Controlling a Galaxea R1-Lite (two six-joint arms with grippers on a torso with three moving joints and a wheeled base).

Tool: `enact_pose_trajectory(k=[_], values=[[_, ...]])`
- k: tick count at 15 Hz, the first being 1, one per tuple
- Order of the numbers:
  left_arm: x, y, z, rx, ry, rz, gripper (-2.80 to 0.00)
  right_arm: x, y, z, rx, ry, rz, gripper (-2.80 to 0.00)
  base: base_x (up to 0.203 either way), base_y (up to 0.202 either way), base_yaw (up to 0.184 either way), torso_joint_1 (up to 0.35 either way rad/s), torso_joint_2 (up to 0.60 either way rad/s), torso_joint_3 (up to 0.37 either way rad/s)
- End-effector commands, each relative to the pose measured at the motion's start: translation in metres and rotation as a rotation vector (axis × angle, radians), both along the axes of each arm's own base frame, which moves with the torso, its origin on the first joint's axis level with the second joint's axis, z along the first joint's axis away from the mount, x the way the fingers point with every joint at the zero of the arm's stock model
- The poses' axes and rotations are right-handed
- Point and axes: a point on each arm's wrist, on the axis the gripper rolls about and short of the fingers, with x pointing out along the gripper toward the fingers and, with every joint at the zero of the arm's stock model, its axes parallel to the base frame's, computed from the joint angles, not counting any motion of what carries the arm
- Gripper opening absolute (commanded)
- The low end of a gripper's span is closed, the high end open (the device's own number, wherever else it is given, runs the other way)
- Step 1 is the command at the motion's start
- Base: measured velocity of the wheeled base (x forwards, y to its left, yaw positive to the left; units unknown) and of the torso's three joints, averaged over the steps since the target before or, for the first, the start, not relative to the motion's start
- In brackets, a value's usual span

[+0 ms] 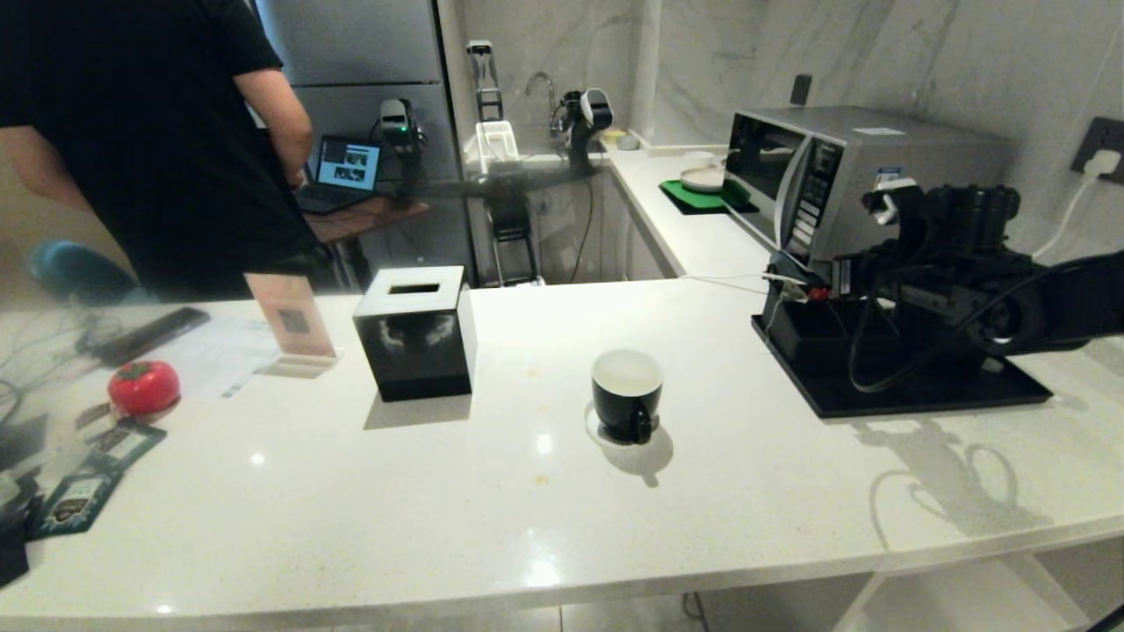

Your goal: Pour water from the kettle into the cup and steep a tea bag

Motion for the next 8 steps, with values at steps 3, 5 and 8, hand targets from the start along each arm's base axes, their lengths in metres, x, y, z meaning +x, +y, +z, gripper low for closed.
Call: enact_pose_trajectory(k=[3,5,8], values=[[0.000,0.000,0.000,0.000,0.001,0.000,-2.80,0.022,0.000,-0.027,-0.027,0.036,0.005,0.00,0.000,0.000,0.000,0.000,0.00,0.000],[0.000,0.000,0.000,0.000,0.001,0.000,-2.80,0.031,0.000,-0.031,-0.029,0.028,0.006,0.00,0.000,0.000,0.000,0.000,0.00,0.000],[0.000,0.000,0.000,0.000,0.001,0.000,-2.80,0.044,-0.004,-0.040,-0.037,0.025,-0.032,0.00,0.000,0.000,0.000,0.000,0.00,0.000]])
